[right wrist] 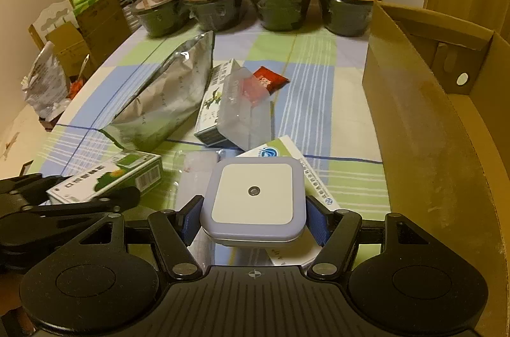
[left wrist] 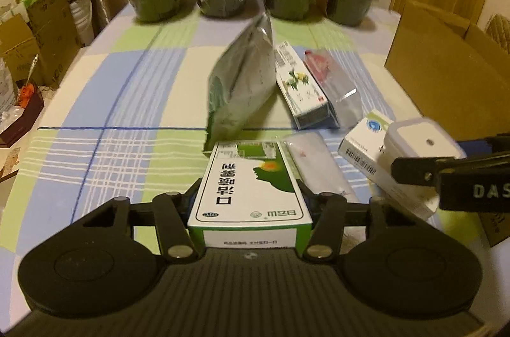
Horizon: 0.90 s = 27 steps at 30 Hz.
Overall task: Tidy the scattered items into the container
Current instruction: 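Lift the green box with the left tool while the right tool carries the night-light to the cardboard box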
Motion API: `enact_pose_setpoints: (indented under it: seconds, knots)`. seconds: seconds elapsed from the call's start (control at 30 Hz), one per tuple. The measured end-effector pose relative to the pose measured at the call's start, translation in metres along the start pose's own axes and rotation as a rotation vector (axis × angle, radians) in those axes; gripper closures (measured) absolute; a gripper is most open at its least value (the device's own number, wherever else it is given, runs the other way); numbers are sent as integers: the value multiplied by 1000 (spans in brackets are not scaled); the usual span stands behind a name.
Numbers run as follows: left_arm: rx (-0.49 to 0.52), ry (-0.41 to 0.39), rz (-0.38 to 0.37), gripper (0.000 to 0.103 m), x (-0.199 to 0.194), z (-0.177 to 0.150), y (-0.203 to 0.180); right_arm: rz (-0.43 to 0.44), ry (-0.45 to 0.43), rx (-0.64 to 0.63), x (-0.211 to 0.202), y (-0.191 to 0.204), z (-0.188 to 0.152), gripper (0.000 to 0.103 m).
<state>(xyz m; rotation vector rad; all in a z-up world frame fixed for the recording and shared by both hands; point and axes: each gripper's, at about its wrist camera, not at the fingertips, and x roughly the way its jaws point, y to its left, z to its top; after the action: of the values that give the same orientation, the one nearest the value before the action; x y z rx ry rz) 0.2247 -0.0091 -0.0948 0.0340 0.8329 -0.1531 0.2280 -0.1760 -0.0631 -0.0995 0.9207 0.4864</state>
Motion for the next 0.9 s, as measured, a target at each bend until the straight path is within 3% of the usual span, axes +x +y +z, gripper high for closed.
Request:
enact_pose_setpoints:
  seconds: [0.3,0.57,0.9]
  knots:
    - [25,-149,-15,52,-47,-18,3,9,-9,6,-3,1,3,34]
    - [37,-184,-14,52,-59,-18,-1,4,-50,10,-13,0,7,34]
    - [44,-244,-18,52,-93,-18,-6,12,-189,10,-60,1,1,34]
